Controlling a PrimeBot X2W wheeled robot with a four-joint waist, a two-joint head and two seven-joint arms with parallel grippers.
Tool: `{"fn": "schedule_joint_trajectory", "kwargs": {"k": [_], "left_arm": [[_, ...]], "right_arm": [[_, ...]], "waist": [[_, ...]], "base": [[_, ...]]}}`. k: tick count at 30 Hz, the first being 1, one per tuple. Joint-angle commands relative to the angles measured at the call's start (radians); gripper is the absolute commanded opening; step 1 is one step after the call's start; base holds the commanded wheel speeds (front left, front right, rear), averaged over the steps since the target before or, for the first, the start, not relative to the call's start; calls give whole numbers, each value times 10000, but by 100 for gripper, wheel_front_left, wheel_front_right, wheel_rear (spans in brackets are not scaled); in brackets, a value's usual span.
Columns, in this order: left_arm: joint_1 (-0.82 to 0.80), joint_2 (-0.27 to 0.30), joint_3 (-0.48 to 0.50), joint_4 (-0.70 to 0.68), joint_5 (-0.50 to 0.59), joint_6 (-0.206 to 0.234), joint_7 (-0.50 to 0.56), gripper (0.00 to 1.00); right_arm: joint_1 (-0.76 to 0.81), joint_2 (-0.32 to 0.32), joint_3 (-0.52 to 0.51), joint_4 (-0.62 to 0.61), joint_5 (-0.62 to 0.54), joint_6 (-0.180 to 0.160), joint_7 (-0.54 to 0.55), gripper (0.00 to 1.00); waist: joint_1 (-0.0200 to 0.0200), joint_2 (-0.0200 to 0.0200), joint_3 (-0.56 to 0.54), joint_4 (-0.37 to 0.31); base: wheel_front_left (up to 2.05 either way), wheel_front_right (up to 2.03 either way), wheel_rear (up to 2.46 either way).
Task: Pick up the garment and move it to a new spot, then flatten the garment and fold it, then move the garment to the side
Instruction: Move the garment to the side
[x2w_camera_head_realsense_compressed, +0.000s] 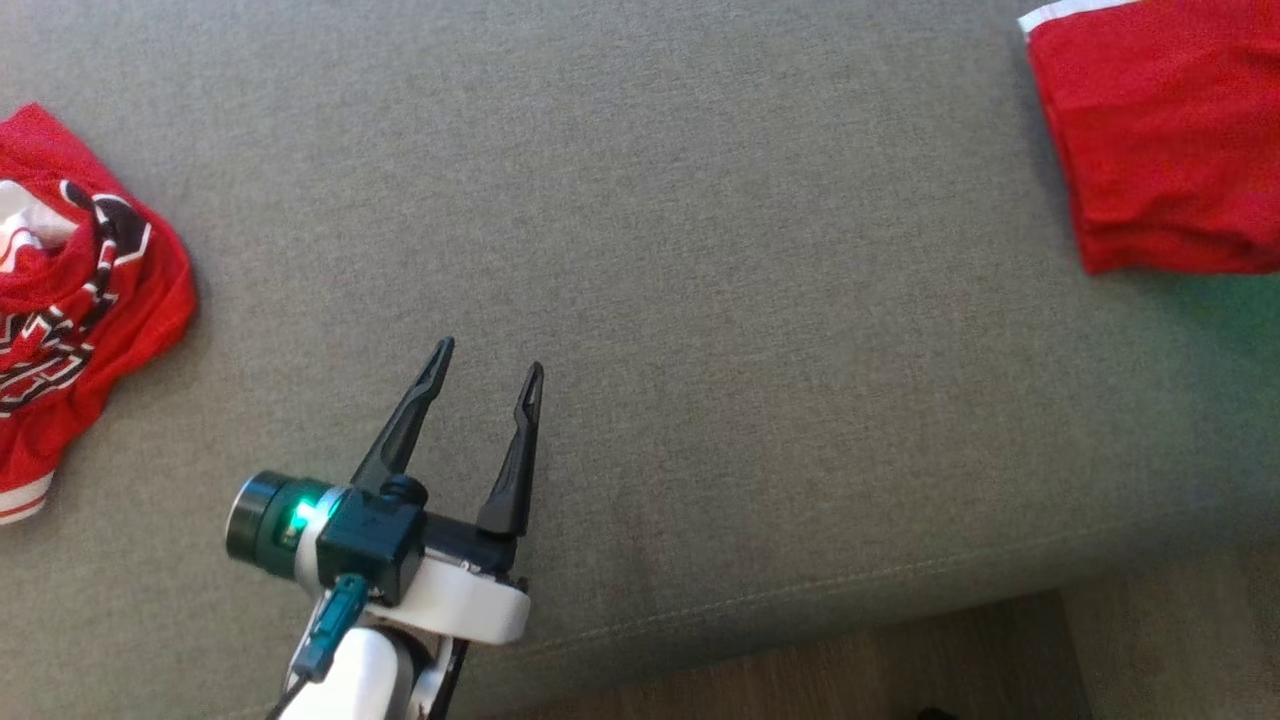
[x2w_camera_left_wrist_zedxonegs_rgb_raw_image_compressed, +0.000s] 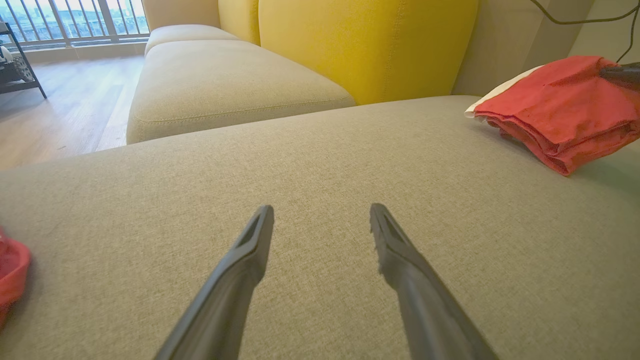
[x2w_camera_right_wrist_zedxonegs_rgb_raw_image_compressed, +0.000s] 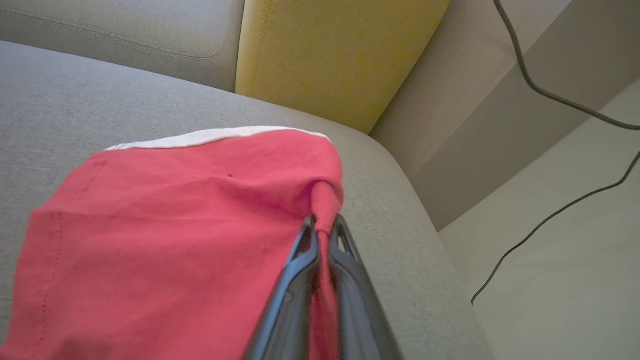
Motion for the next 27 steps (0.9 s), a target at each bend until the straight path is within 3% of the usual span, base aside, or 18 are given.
{"fn": "schedule_joint_trajectory", "kwargs": {"k": [1,5,6,7,8,15,19,27], "left_arm": [[-341,82,238,-322,84,16,-53,100],[-384,76,227,-303,68,55,-53,100],[-393,74,219,-296,63,59,-53,100],[-402,71,207,-286,57,59,-53,100],[-407,67,197,-274,47,61,-53,100],[-287,-27,182,-155,-98,170,-53,100],[-163,-98,204,-98,-208,252,-53,100],[465,-329,366,261,-709,602,-53,100]], "right_arm": [[-275,-176,-90,-270,-228,-4,-156,0],[-405,-46,-463,-129,-378,-4,-242,0],[-422,-38,-504,-107,-465,-4,-246,15],[-432,-18,-576,-98,-544,-4,-250,49],[-439,25,-669,-123,-607,-4,-277,100],[-72,574,-818,-893,-921,-4,-625,100],[358,871,-276,-1423,-931,-4,-834,100],[2390,2314,1287,-2787,77,-4,-1221,100]], "waist": [[-1,0,55,56],[-1,0,124,130],[-1,0,129,146],[-1,0,124,169],[-1,0,108,193],[-1,0,-424,341],[-1,0,-834,443],[-1,0,-2313,989]], "base": [[0,0,0],[0,0,0],[0,0,0],[0,0,0],[0,0,0],[0,0,0],[0,0,0],[0,0,0]]}}
